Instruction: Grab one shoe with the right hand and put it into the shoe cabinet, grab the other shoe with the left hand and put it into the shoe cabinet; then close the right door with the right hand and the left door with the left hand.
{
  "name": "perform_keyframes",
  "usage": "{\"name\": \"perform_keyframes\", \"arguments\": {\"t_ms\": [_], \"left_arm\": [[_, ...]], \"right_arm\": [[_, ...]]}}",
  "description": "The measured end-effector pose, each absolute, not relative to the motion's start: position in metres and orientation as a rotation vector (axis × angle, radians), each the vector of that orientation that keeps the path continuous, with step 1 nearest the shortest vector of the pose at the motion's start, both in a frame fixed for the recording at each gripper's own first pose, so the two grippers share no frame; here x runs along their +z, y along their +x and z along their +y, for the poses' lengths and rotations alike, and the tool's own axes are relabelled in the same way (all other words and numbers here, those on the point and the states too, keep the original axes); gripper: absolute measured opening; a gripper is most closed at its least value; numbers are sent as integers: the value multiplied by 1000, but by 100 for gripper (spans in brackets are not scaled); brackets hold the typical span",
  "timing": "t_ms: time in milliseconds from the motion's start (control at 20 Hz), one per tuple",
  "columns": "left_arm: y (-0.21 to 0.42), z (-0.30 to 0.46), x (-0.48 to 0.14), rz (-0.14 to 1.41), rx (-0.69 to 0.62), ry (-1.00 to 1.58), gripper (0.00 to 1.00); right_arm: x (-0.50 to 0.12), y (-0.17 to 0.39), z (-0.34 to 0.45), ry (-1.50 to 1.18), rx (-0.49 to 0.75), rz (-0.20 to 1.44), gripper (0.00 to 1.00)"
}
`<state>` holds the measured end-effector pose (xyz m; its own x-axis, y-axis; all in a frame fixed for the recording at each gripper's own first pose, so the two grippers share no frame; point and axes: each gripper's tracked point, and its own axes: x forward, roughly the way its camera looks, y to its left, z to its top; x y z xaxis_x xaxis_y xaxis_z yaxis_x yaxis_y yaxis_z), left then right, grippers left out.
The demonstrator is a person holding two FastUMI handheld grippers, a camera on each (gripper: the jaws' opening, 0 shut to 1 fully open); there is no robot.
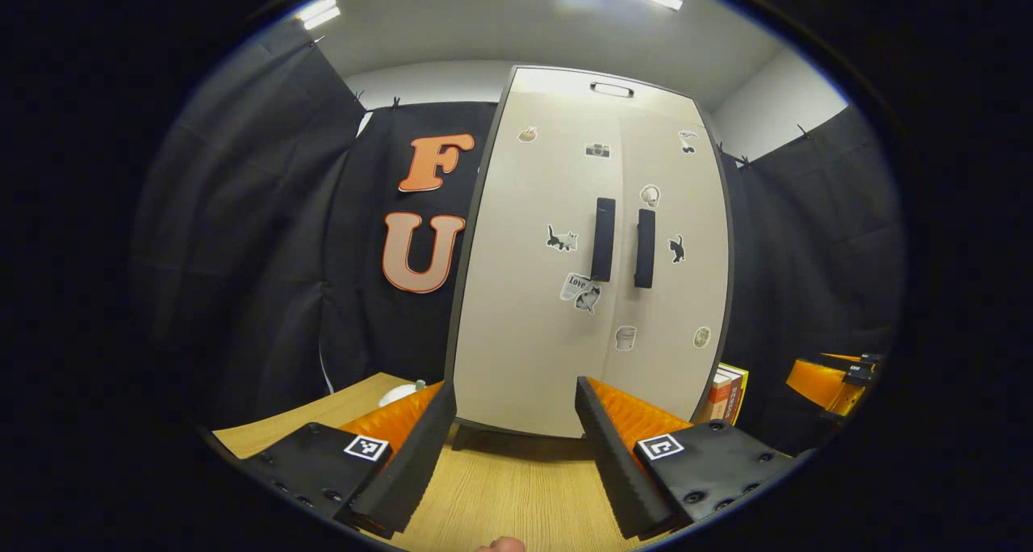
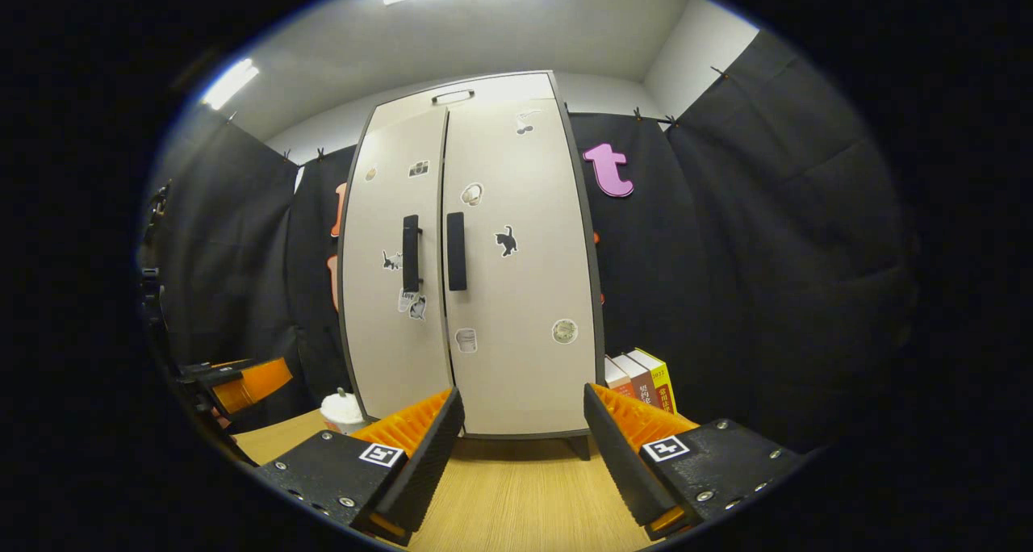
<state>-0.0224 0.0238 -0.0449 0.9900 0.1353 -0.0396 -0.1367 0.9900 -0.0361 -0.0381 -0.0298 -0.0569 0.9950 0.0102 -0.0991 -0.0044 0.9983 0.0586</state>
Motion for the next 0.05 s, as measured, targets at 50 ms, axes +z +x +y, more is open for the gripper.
{"name": "perform_keyframes", "arguments": {"t_ms": [50], "left_arm": [[-23, 23, -43, 37, 134, -37, 96]], "right_arm": [[-56, -38, -30, 63, 8, 98, 92]]}}
